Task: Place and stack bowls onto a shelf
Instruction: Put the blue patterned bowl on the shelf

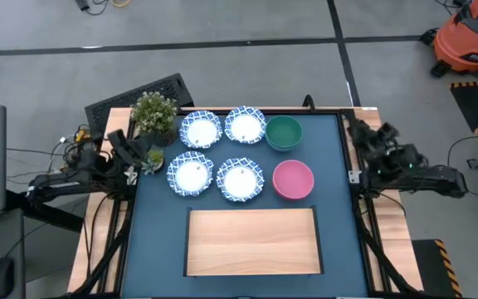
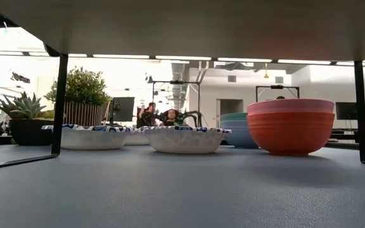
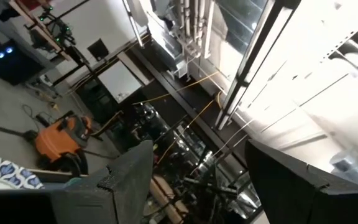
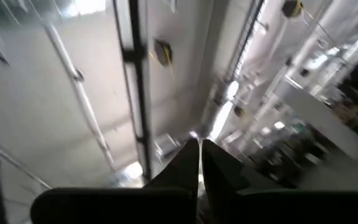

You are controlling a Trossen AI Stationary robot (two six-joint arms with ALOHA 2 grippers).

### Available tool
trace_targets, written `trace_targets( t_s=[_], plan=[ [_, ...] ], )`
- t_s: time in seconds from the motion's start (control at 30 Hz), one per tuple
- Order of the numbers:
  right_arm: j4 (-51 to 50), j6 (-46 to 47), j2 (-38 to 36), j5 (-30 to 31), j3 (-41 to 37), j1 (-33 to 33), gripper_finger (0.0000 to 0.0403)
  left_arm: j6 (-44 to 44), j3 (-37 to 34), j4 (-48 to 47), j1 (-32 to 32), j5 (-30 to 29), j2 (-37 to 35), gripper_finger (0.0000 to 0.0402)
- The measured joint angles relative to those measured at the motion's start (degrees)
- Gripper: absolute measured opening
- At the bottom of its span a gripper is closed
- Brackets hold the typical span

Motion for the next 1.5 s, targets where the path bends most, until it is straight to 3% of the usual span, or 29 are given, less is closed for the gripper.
trace_targets(
  t_s=[0.13, 0.27, 0.47, 0.63, 0.8, 1.1, 1.5],
  plan=[
    [-30.1, -3.4, 10.3, 0.7, 17.7, -1.7, 0.0051, 0.0, 1.1, 0.1, 0.0, 0.0, 0.0, 0.0243],
    [-48.1, -13.7, 25.1, 0.6, 33.4, -4.1, 0.0074, 0.0, 1.4, -0.3, 0.0, 0.0, 0.0, 0.0243],
    [-56.3, -27.1, 46.8, -5.0, 51.2, -7.9, 0.0152, -1.1, 1.4, -3.8, 0.0, 0.0, 0.0, 0.0243],
    [-60.1, -29.1, 63.7, -7.5, 62.2, -11.7, 0.0215, -1.2, 1.5, -7.1, 0.0, -0.1, 0.0, 0.0243],
    [-68.7, -30.4, 77.7, -9.9, 72.2, -13.4, 0.0238, -1.2, 1.5, -9.5, 0.0, 0.0, 0.0, 0.0243],
    [-79.0, -35.7, 94.4, -14.4, 79.6, -10.9, 0.0240, -1.1, 1.5, -10.9, 0.0, 0.1, 0.0, 0.0243],
    [-80.8, -37.7, 103.6, -16.0, 79.6, -10.1, 0.0240, -3.7, 1.5, -16.9, 0.0, 0.1, 0.0, 0.0243]
  ],
)
